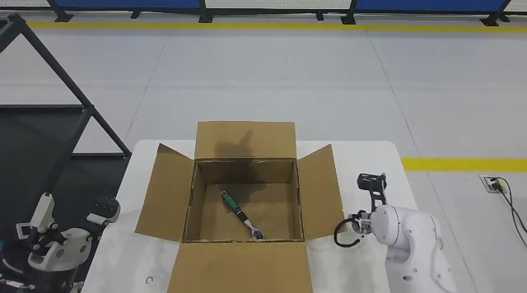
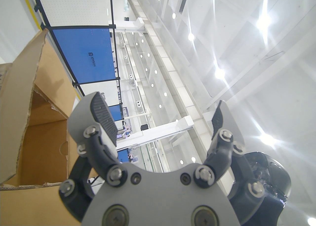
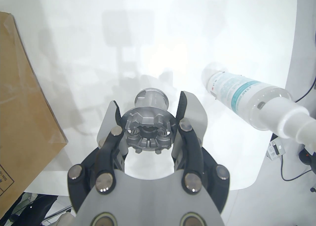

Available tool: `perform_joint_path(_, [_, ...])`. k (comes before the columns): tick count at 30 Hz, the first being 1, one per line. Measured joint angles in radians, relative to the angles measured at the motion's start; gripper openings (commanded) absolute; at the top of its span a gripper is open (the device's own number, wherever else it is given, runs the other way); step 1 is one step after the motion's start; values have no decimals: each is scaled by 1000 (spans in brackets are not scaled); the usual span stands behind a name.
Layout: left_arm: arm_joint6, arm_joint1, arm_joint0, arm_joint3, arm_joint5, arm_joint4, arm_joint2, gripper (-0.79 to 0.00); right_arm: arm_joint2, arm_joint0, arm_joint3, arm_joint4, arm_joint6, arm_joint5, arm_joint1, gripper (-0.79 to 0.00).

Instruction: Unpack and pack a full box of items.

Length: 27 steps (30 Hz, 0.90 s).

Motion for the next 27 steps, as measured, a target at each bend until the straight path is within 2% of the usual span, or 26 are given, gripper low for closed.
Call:
perform_joint_path(3, [0, 0, 0, 0, 0, 0, 0, 0, -6, 4, 16, -8, 0, 6, 1, -785])
perform_joint_path(4, [0, 0, 0, 0, 0, 0, 0, 0, -7, 5, 20, -9, 0, 7, 2, -763])
perform_joint_path(6, [0, 0, 0, 0, 0, 0, 0, 0, -8, 7, 28, -8, 0, 11, 2, -557])
perform_joint_path(8, [0, 0, 0, 0, 0, 0, 0, 0, -8, 8, 33, -5, 1, 13, 3, -486])
perform_joint_path(10, [0, 0, 0, 0, 0, 0, 0, 0, -9, 9, 37, -2, 1, 15, 4, -456])
perform_joint_path(27, [0, 0, 0, 0, 0, 0, 0, 0, -16, 1, 39, 14, 1, 27, 11, -397])
